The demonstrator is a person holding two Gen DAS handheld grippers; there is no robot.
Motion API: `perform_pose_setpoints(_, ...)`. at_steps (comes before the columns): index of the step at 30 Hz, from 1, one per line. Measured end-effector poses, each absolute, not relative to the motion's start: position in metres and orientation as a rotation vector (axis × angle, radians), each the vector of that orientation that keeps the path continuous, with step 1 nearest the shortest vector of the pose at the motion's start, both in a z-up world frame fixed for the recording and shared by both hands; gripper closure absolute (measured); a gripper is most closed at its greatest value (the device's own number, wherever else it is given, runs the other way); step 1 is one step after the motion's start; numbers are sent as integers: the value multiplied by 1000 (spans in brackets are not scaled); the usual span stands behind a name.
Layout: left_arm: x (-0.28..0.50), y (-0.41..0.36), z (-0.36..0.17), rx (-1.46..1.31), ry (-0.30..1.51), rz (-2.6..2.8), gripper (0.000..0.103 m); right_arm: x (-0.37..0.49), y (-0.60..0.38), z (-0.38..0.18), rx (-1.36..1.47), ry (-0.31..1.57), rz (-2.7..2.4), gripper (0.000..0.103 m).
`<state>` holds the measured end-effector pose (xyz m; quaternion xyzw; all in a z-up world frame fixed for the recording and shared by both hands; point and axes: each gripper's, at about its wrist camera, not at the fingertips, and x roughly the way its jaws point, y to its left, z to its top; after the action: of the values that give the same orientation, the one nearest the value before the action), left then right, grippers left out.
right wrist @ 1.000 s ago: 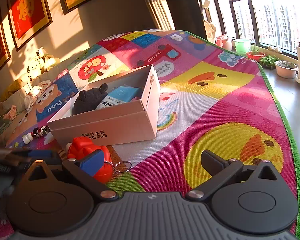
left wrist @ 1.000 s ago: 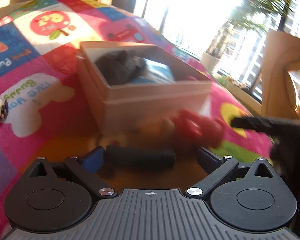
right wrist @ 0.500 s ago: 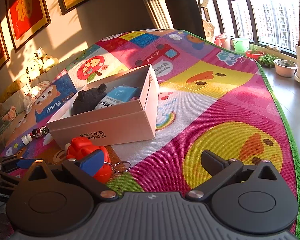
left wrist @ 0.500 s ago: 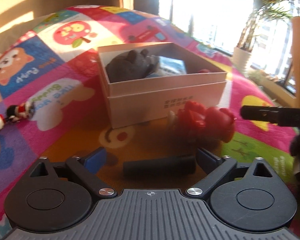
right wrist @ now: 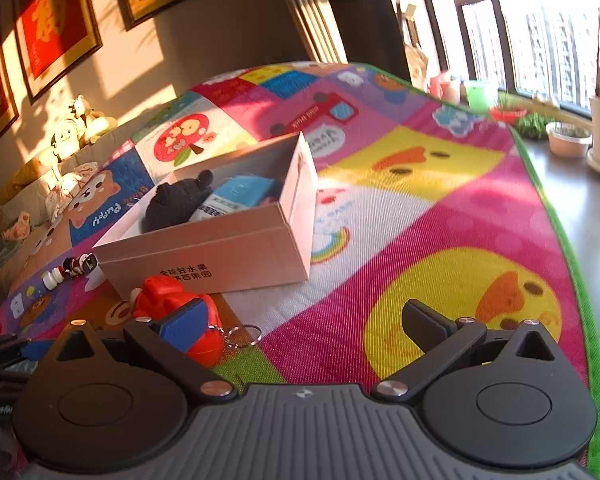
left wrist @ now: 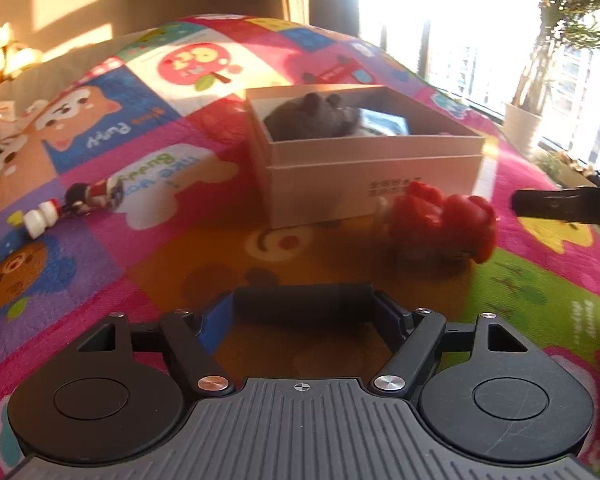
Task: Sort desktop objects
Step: 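Lift the black foam stick with the left gripper while the right lifts the red toy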
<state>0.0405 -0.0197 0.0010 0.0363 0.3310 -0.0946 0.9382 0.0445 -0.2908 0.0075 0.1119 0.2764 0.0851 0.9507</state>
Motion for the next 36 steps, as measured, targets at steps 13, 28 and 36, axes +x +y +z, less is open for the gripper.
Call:
perform_pose_setpoints(13, 33, -15, 2, 54, 632, -195, 7, 52, -221, 26, -44, 637, 367, 0)
perform_pose_setpoints(28, 30, -13, 4, 32, 612, -199, 6, 66, -205, 16, -4, 668, 262, 0)
perform_pose_setpoints(36, 30, -12, 4, 33, 610, -200, 5, 93, -188, 5, 53, 726, 285, 0)
